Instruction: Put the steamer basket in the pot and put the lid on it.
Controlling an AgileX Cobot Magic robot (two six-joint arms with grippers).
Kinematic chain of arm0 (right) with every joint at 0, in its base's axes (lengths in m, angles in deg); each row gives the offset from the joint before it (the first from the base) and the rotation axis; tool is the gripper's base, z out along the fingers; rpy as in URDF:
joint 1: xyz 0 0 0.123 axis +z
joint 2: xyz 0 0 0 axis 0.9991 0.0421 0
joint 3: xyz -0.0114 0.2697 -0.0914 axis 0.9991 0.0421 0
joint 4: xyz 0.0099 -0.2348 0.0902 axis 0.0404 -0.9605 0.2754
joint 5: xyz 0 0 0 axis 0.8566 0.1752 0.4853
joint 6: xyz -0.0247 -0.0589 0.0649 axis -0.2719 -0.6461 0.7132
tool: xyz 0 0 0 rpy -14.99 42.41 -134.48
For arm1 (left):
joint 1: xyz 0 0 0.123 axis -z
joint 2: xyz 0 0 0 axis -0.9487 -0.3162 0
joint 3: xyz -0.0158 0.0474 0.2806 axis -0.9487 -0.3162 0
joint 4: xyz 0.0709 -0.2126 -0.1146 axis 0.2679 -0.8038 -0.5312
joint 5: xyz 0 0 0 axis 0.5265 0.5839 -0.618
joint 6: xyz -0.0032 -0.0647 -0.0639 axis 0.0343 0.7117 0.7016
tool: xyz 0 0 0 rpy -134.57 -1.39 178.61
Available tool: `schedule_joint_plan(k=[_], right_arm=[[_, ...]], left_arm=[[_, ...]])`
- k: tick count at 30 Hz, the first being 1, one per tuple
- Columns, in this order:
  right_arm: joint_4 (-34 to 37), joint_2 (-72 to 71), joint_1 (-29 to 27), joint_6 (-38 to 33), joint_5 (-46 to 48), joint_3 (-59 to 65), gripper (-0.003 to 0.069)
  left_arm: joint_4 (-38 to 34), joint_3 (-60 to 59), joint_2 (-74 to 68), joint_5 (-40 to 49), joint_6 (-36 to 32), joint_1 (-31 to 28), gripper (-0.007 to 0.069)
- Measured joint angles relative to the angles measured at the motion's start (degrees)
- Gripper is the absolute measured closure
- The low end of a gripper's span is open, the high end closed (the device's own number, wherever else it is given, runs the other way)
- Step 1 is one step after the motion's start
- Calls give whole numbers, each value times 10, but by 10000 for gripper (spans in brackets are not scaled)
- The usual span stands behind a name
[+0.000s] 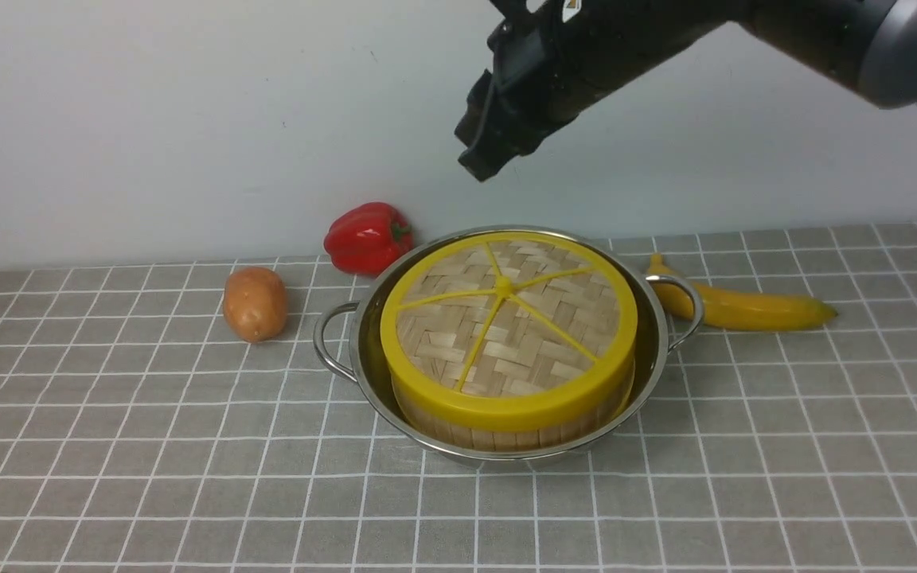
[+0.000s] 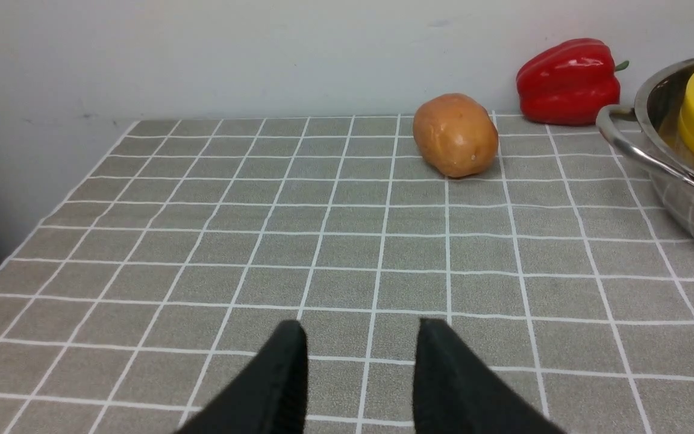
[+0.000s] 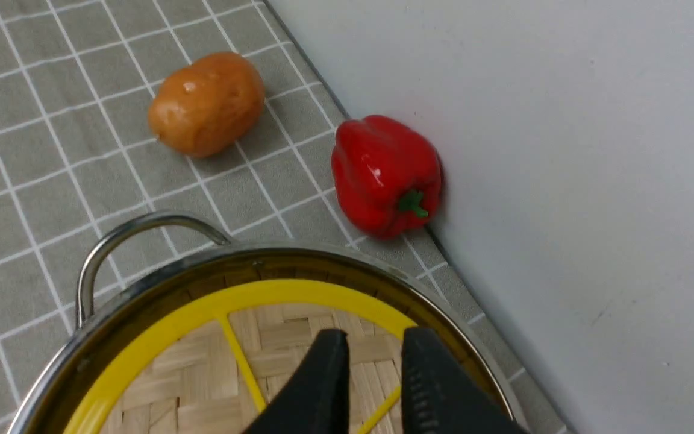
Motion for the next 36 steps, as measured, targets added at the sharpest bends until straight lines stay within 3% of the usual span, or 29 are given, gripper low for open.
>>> schedule_joint_plan(k=[5, 9, 13, 17, 23, 29, 33, 36], right_arm=[[69, 10, 0, -2, -52, -2, 500], [134, 18, 0, -50, -76, -6, 495], [149, 26, 0, -68, -65, -13, 490], [121, 26, 0, -65, 2, -16, 485], [1, 26, 0, -6, 155, -48, 479], [-69, 26, 0, 39, 173, -55, 474], [-76, 26, 0, 59, 174, -55, 473], [-67, 26, 0, 37, 175, -58, 471]], left_arm=[[0, 0, 0, 0, 0, 0, 382], [0, 0, 0, 0, 0, 0, 382], [0, 0, 0, 0, 0, 0, 382], [0, 0, 0, 0, 0, 0, 382], [0, 0, 0, 0, 0, 0, 382], [0, 0, 0, 0, 0, 0, 382], [0, 0, 0, 0, 0, 0, 382], [0, 0, 0, 0, 0, 0, 382]])
